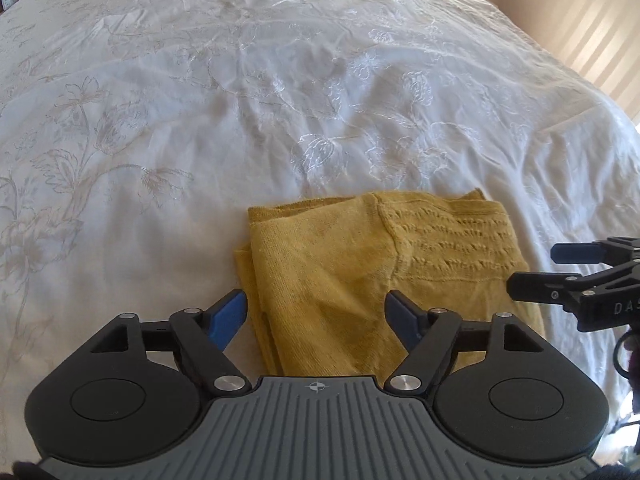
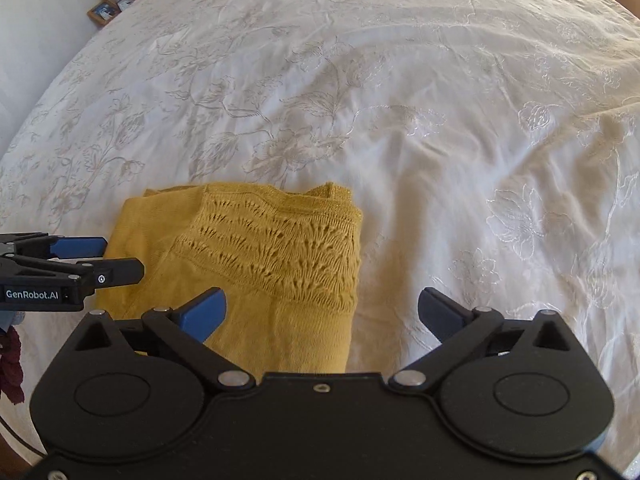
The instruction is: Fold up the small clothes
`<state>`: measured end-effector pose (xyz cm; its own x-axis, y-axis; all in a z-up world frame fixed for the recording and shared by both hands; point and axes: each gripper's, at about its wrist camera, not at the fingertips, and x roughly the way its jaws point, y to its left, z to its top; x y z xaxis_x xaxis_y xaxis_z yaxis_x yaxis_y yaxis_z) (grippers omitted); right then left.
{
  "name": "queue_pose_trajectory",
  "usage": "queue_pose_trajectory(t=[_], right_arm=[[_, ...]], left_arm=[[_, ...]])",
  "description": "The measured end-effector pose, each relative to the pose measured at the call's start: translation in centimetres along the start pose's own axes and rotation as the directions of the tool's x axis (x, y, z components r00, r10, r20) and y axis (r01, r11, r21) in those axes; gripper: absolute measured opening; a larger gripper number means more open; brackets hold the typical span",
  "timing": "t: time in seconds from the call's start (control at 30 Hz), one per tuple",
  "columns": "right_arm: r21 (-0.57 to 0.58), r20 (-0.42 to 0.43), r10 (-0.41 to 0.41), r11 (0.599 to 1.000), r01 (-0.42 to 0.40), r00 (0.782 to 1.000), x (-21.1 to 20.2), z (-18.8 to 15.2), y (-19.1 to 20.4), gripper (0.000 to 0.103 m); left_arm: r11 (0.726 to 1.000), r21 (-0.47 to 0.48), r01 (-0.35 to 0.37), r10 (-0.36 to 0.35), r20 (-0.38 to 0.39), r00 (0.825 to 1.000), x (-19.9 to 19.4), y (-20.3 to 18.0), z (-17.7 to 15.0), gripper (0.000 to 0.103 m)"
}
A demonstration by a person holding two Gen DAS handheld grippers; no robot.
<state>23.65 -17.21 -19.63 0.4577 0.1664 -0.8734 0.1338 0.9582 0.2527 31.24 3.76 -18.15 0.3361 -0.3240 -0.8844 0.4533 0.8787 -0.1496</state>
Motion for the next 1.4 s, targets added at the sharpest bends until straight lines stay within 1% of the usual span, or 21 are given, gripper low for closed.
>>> queue_pose_trajectory(t=[0.07,0.1,0.17,0.2,0.23,0.3,0.4,0.47,0.63,0.7,0.83,0.87,0.97,1.03,1.17,1.27,1.33,1.4], right_arm=[[0.032,-0.024,-0.009,0.999,0.009,1.000,1.1,0.5,-0.4,0.102],[0.043,-0.037,-0.017,0.999,0.018,0.999,1.7,0.6,-0.6,0.102],[0.058,-0.061,-0.025,0.998,0.028,0.998,3.0,1.1,-1.0,0.102],[0.064,-0.069,-0.024,0.998,0.029,0.997,3.5,1.3,-1.2,0.102],[0.069,-0.076,-0.024,0.997,0.029,0.997,4.0,1.4,-1.4,0.103],[0.080,-0.083,-0.021,0.996,0.028,0.996,4.7,1.8,-1.5,0.103],[0.073,-0.082,-0.028,0.997,0.034,0.996,5.5,2.3,-1.5,0.103],[0.076,-0.084,-0.031,0.996,0.038,0.996,5.9,2.6,-1.4,0.103],[0.067,-0.080,-0.034,0.997,0.039,0.996,5.3,2.9,-1.4,0.103],[0.061,-0.065,-0.030,0.998,0.034,0.997,4.5,2.9,-1.4,0.103],[0.056,-0.011,-0.052,0.997,0.053,0.999,1.5,2.4,-1.4,0.103],[0.053,0.005,-0.064,0.997,0.064,0.998,0.6,2.1,-1.3,0.103],[0.041,0.058,-0.086,0.996,0.084,0.995,-2.0,1.1,-0.7,0.103],[0.033,0.084,-0.089,0.996,0.087,0.992,-3.4,0.4,-0.2,0.103],[0.024,0.115,-0.047,0.999,0.045,0.992,-5.6,-1.2,1.0,0.103],[-0.015,0.134,-0.022,1.000,0.024,0.991,-6.9,-2.4,2.2,0.103],[-0.053,0.162,0.014,0.999,-0.006,0.987,-8.0,-3.2,2.8,0.102],[-0.088,0.193,0.050,0.996,-0.033,0.980,-9.3,-3.9,3.3,0.102]], left_arm=[[0.999,-0.013,-0.042,0.042,-0.006,0.999,0.9,0.8,0.4,0.076],[0.998,-0.037,-0.055,0.055,-0.011,0.998,1.4,1.5,0.6,0.077],[0.993,-0.099,-0.065,0.062,-0.030,0.998,2.5,3.0,0.9,0.087],[0.991,-0.119,-0.067,0.063,-0.040,0.997,2.9,3.6,1.0,0.096],[0.989,-0.129,-0.068,0.062,-0.049,0.997,3.4,4.1,1.1,0.100],[0.990,-0.125,-0.061,0.054,-0.061,0.997,4.2,4.7,1.4,0.103],[0.992,-0.114,-0.060,0.054,-0.056,0.997,4.6,5.0,1.7,0.103],[0.990,-0.132,-0.055,0.049,-0.051,0.997,4.8,5.3,1.9,0.103],[0.988,-0.147,-0.040,0.034,-0.045,0.998,4.3,5.8,2.2,0.103],[0.989,-0.147,-0.033,0.027,-0.040,0.999,3.6,5.9,2.3,0.102],[0.989,-0.140,-0.041,0.042,0.002,0.999,0.7,5.7,1.8,0.102],[0.989,-0.144,-0.037,0.040,0.018,0.999,-0.2,5.7,1.5,0.102],[0.987,-0.160,0.003,0.006,0.054,0.999,-2.8,5.3,0.7,0.102],[0.987,-0.163,0.005,0.005,0.065,0.998,-4.4,4.7,0.1,0.102],[0.990,-0.143,0.008,0.010,0.124,0.992,-7.5,2.8,-1.3,0.102],[0.993,-0.122,-0.003,0.022,0.155,0.988,-9.3,0.7,-2.2,0.102],[0.994,-0.109,-0.031,0.049,0.172,0.984,-10.1,-0.8,-2.7,0.102],[0.991,-0.101,-0.083,0.100,0.175,0.979,-10.9,-2.5,-3.3,0.102]])
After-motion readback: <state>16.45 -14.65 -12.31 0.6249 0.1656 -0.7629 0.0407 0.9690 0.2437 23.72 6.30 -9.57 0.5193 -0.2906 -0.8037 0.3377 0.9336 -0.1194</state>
